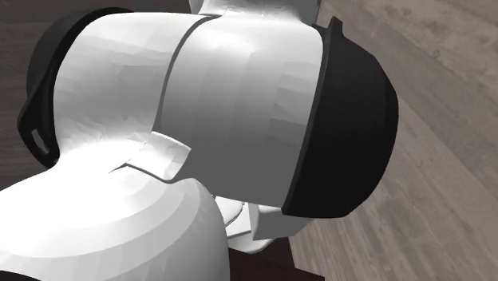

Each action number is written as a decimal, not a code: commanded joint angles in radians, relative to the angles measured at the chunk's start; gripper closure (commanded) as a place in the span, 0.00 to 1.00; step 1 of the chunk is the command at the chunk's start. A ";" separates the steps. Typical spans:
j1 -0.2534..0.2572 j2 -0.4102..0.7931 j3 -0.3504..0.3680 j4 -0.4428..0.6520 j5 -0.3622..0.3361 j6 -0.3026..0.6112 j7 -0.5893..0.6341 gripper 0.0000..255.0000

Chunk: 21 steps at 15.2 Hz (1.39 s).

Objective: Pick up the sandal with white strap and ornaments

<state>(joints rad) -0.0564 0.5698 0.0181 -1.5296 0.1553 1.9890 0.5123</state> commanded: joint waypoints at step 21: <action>-0.001 -0.028 -0.001 0.029 -0.003 -0.055 0.008 1.00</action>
<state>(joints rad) -0.0575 0.5461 0.0171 -1.5056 0.1530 1.9423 0.5187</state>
